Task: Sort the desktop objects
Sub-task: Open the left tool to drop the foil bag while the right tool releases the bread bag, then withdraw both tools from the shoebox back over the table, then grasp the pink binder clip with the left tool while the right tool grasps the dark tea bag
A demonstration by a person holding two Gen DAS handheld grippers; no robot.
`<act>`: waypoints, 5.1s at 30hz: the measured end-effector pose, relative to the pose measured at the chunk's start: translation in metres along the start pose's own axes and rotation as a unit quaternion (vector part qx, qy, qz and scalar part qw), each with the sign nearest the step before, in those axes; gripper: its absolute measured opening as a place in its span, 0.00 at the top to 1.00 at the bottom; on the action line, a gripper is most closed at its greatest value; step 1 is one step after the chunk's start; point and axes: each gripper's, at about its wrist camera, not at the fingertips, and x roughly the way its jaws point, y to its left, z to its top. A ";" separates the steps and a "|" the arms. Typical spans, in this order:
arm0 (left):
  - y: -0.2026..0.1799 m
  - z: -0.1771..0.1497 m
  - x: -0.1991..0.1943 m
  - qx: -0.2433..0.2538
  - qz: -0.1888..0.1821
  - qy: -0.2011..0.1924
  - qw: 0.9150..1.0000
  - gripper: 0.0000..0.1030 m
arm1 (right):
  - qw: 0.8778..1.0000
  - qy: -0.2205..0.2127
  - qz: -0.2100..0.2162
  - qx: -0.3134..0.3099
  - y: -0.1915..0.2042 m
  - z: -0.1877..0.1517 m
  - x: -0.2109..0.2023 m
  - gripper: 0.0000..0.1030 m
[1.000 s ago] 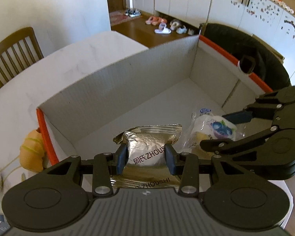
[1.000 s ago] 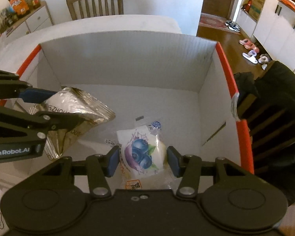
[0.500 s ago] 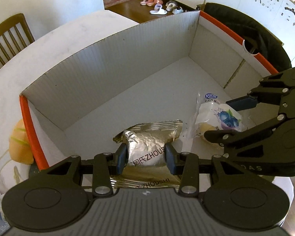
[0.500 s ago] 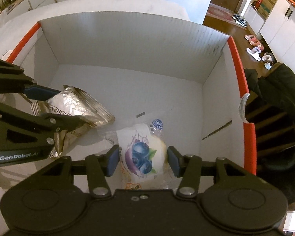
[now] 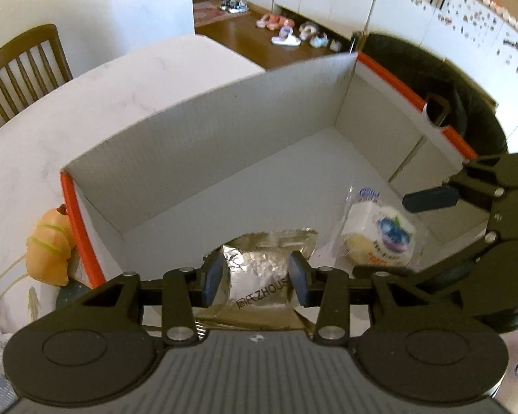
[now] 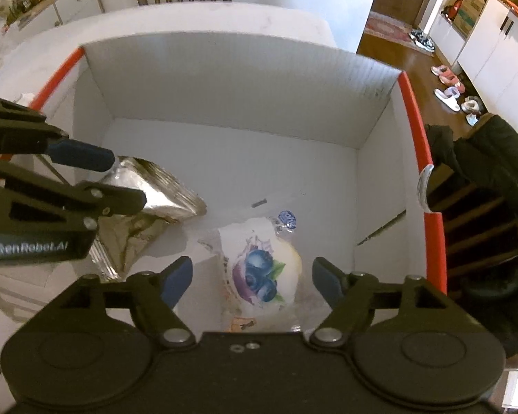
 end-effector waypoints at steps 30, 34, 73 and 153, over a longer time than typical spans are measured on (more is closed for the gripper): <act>0.012 -0.020 -0.087 -0.050 -0.015 -0.118 0.992 0.15 | 0.987 -0.158 0.040 0.004 -0.004 -0.015 -0.096 0.01; 0.022 -0.026 -0.108 -0.067 -0.026 -0.141 0.987 0.15 | 0.984 -0.172 0.040 -0.005 0.010 -0.016 -0.106 0.01; 0.200 -0.207 -0.207 -0.118 0.026 -0.180 0.976 0.03 | 0.980 -0.190 0.053 0.009 0.209 -0.032 -0.118 0.01; 0.220 -0.341 -0.131 0.153 -0.067 -0.085 0.982 0.44 | 0.994 -0.080 0.076 0.014 0.389 -0.026 0.003 0.47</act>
